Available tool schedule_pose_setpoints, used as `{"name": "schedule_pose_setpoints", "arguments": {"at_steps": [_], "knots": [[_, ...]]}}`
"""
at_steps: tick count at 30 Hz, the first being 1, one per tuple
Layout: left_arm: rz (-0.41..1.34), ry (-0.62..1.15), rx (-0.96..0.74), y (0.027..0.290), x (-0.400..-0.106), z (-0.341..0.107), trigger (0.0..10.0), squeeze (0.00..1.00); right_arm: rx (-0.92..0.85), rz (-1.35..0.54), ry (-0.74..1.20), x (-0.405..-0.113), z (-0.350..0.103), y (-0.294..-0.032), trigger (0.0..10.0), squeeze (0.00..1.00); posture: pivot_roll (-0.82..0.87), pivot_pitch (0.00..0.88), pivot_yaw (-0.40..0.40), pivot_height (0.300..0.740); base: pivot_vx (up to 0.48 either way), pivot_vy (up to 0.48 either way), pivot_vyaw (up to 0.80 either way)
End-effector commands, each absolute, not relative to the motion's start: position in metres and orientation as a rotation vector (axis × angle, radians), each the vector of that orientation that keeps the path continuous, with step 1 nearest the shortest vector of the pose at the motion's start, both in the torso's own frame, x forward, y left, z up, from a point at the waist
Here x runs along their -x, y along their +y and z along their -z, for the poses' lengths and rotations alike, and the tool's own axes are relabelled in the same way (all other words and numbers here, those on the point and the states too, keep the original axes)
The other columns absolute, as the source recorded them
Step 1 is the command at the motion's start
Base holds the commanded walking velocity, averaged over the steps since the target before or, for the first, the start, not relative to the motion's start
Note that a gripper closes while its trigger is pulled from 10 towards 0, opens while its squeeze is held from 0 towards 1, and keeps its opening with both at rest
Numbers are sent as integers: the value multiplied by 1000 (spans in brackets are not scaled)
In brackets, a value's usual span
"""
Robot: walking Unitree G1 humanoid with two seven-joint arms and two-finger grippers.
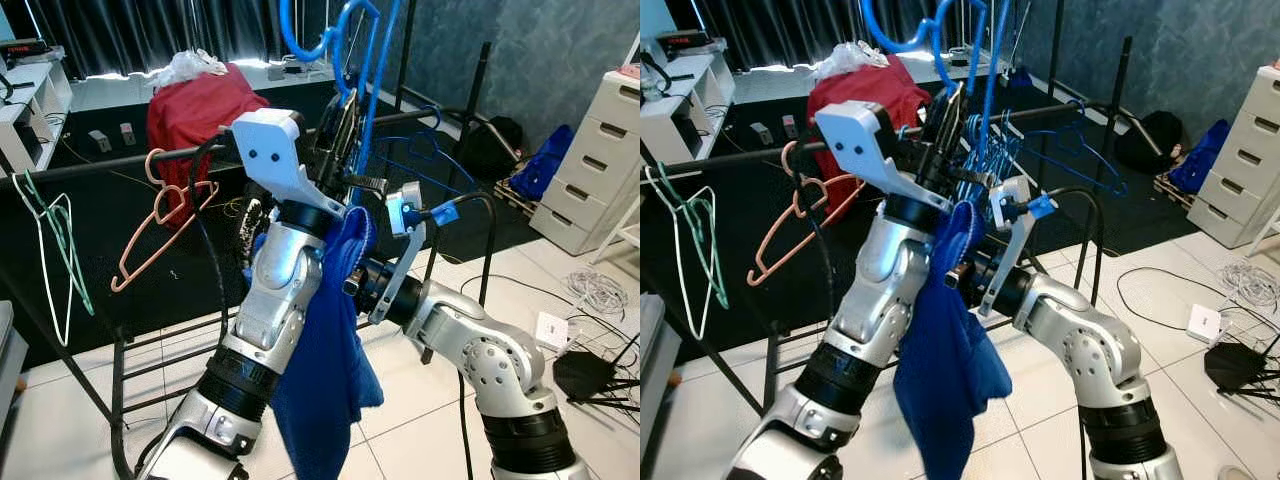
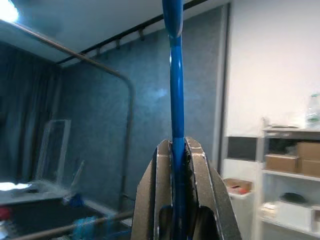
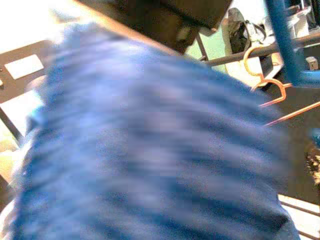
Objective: Hang hanger
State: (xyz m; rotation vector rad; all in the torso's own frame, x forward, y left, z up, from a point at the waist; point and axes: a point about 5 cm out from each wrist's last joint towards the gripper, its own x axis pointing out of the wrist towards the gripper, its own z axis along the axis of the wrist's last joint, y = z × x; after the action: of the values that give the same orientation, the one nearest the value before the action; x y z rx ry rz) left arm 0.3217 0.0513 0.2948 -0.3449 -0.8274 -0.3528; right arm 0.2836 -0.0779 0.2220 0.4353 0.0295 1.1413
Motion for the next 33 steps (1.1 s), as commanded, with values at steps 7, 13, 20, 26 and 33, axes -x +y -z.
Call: {"name": "schedule_pose_setpoints", "arguments": {"at_steps": [7, 13, 20, 26, 33], "knots": [[-23, -716, 263, 139, -353, -275, 10000, 0, -301, -1221, 71, -271, -212, -76, 0, 0, -41, 0, 27, 740, 0, 0, 0], [-131, -669, 269, 174, -356, -265, 10000, 0, -259, -1187, 111, -274, -202, -82, 0, 0, -41, 0, 23, 740, 0, 0, 0], [-95, -463, 44, 225, -352, -227, 10000, 0, -228, -1015, 135, -289, -187, -106, 0, 0, -32, 0, 15, 740, 0, 0, 0], [20, -128, 81, 241, -322, -161, 10000, 0, -144, -798, 171, -301, -165, -143, 0, 0, -17, 0, 19, 740, 0, 0, 0], [-30, 117, 220, 223, -292, -115, 10000, 0, -60, -689, 222, -300, -144, -160, 10000, 0, -1, 11, 10, 740, 0, 0, 0]]}}
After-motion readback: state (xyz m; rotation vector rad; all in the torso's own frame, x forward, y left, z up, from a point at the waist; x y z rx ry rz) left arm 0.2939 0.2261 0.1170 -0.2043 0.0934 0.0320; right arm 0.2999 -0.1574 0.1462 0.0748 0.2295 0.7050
